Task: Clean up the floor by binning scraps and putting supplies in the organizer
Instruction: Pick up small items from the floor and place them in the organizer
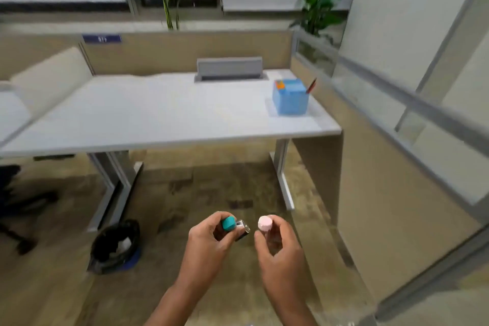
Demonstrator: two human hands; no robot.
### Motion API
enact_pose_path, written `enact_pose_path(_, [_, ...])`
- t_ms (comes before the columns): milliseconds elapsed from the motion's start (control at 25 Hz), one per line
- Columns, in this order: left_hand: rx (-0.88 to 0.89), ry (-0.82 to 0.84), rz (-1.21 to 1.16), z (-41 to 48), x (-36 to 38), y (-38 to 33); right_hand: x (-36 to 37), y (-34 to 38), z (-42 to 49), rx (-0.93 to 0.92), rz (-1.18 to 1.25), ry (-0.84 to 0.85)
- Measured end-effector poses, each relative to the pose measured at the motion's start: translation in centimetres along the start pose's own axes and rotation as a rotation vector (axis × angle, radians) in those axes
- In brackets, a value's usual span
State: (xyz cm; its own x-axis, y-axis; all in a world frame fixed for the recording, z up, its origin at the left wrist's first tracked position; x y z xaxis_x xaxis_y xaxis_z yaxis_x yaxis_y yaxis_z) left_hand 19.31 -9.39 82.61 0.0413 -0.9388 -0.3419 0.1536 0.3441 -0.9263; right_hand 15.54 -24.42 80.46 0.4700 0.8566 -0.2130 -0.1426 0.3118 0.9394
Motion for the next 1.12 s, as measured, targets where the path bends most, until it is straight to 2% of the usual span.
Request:
enact_pose_path(160, [0.082, -0.071, -0.052, 5.9, -0.8, -10.1, -3.6, 7.2, 6.6, -0.067, 0.025, 0.0])
enact_pose_path(320, [0.077, -0.061, -0.137, 11.2, -0.3, -15.3, -5.7, 11.6, 13.3, -0.099, 0.094, -0.052])
enact_pose_path(520, [0.059, -0.05, -0.169, 19.1, 0.8, -16.0, -5.1, 12.5, 21.2, -0.086, 0.078, -0.063])
enact_pose_path(760, [0.076, -0.031, -0.06, 30.0, 2.6, -15.3, -3.1, 11.4, 31.2, -0.073, 0.088, -0.118])
enact_pose_path(1120, [0.012, -0.051, -0.002, 42.3, 9.4, -12.8, -0.9, 3.8, 46.8, -0.038, 0.1, -0.163])
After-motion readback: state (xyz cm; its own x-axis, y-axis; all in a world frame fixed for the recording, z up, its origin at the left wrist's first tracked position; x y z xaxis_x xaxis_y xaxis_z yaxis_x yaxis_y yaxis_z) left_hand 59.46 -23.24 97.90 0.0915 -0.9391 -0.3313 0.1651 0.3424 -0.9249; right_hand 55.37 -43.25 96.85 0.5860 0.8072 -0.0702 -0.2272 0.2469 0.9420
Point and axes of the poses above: each hand's wrist, its own z-axis towards the middle knuckle, its own x-axis out of the palm, y = z × x, the point moved 1 cm from there along z, towards the middle knuckle, and after that the axes turned 2 degrees about -x, right-handed, at the moved point
